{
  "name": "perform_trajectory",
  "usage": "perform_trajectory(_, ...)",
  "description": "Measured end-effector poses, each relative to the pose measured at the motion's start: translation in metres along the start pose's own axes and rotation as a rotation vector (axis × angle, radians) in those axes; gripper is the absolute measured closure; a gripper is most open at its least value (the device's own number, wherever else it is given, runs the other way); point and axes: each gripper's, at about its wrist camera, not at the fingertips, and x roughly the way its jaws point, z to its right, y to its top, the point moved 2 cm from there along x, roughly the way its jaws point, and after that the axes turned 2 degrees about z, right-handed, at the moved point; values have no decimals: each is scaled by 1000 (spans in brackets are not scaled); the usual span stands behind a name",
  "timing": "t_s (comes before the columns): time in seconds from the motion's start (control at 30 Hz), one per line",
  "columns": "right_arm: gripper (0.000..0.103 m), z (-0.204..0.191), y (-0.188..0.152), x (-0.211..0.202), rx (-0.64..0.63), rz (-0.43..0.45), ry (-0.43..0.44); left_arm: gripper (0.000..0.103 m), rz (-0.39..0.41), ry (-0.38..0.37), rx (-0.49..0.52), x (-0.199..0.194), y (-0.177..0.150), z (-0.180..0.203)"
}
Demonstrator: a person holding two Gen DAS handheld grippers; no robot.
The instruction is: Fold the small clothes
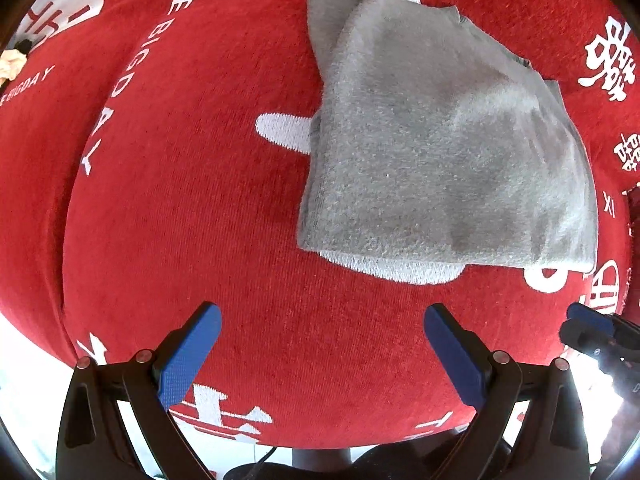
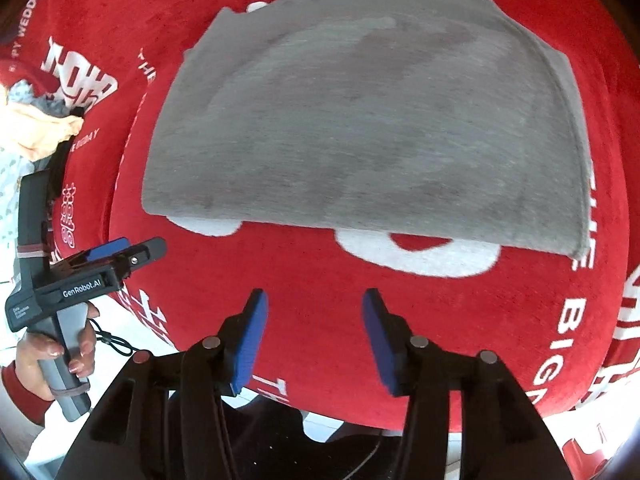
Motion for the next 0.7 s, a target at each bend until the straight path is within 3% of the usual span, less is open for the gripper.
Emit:
perform_trajectory(0.1, 42, -6, 1, 3, -8, -1, -2, 1, 1, -10, -8, 0, 8, 3)
perform_trajectory(0.4, 42, -8, 2, 6, 9, -20, 11, 1, -6, -51, -63, -4, 14, -2)
perform_trajectory(0.53, 42, -4, 2, 6, 24, -19, 13, 1, -39, -131, -95, 0, 12, -6)
perform_trajectory(0.7, 42, 2, 3, 10, 54, -20, 28, 1, -21, -217, -153, -3, 12, -10)
